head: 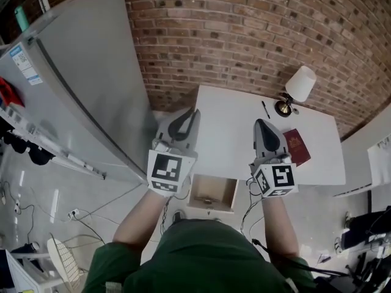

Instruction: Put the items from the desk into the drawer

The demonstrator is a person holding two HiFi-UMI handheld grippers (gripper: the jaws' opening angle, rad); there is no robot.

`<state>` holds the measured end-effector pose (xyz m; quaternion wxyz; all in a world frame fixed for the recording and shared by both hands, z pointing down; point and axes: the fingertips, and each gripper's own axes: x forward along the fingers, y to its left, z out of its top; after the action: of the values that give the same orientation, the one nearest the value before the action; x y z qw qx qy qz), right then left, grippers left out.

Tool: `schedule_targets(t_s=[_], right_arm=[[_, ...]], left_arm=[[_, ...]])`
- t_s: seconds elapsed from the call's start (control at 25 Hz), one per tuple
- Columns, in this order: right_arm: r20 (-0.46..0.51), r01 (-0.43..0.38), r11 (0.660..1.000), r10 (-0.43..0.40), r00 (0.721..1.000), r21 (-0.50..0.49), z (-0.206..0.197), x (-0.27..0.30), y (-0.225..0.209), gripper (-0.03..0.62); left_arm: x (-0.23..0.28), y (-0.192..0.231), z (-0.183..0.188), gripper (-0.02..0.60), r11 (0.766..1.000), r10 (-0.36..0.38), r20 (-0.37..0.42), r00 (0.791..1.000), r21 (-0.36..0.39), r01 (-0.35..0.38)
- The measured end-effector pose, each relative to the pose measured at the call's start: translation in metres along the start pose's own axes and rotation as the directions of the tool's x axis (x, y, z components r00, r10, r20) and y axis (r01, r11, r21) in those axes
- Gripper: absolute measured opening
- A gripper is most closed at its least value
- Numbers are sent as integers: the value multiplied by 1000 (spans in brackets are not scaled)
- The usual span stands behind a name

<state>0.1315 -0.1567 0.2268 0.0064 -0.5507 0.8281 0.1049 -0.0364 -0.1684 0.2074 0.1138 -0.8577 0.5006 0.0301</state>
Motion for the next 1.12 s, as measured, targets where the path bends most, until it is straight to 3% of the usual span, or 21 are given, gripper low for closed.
schedule_targets(t_s=[0.28, 0.56, 0.92, 1.12], right_arm=[[19, 15, 1000, -15, 1000, 13, 9, -8, 4, 3], [59, 33, 999, -32, 998, -21, 28, -19, 1, 3], [97, 24, 1000, -24, 995, -5, 43, -21, 4, 3], [78, -3, 998, -2, 997, 64, 40, -15, 4, 3]], left_arm=[[-12, -2, 21, 26, 992, 24, 68, 997, 123, -32], [-14, -21, 38, 26, 961, -15, 102, 995, 277, -14], [-15, -27, 37, 26, 952, -26, 115, 993, 305, -10], [-10, -26, 30, 26, 964, -38, 96, 995, 265, 11]])
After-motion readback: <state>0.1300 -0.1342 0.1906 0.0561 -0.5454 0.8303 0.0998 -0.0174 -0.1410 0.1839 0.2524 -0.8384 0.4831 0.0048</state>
